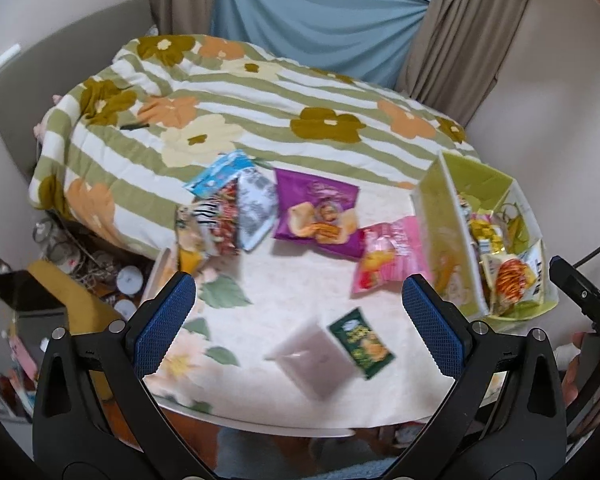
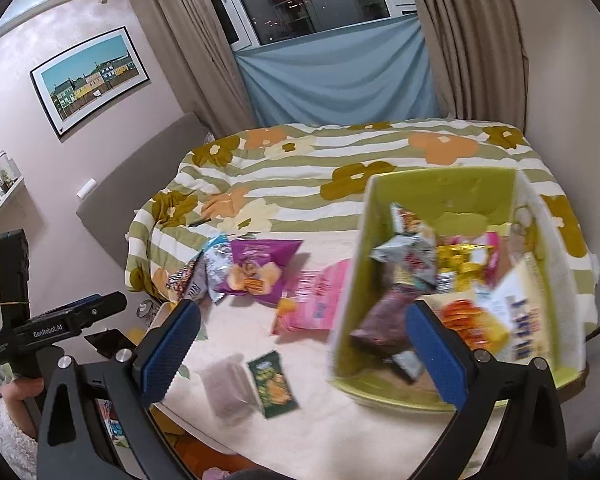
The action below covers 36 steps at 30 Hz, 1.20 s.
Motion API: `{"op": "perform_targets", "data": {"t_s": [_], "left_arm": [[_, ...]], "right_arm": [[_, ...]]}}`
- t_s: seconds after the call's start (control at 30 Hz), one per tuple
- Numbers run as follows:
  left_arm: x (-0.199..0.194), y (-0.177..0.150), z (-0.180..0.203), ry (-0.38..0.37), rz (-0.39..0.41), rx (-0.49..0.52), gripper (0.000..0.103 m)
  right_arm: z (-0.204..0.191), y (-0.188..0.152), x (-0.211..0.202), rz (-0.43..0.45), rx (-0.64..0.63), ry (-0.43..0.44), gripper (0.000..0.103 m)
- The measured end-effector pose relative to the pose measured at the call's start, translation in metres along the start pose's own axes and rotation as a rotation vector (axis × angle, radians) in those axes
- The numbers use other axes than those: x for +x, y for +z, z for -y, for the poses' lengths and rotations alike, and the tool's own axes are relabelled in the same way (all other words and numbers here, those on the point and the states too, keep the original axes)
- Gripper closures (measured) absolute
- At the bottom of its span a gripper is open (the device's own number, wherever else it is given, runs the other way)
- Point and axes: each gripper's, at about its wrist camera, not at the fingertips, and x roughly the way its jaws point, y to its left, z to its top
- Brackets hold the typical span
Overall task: Organize snacks
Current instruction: 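Withdraw both tools from the box toward the remaining bags, then grasp the dark red TATRE bag with the left tool while the right tool grasps the purple chip bag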
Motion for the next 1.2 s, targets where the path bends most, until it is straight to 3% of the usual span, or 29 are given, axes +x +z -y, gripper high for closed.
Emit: {"op": "perform_targets", "data": {"t_s": [0.33,0.5,0.83,1.07,1.2], "left_arm": [[0.047,0.018,-0.065,-0.044,-0.071,0.074,0.001],[0.085,0.019,-0.080,-0.030,-0.107,0.219,0.001],[0.160,0.010,-0.080,0.080,-0.128,0.535,0.001],[0.192,0.015,-0.070,0.164,-0.114,0.617,0.001],[0.206,0.020,-0.064,0.166,-0.130,0.622,0.002]], "right_arm": [[-0.059,-0.003,0.063,-0.051,0.051,-0.030,0.001],[-0.079,0.002,0.102,-0.065,0.075,-0.065,0.001],[-0.093,0.011,0.175,-0.138,0.070,-0.125,0.001],[-0.083,0.024,0.227,-0.209,0.046,-0.122,0.001],[-0.078,0.029,0.255,-0.254,0.028,-0.108,0.001]]}}
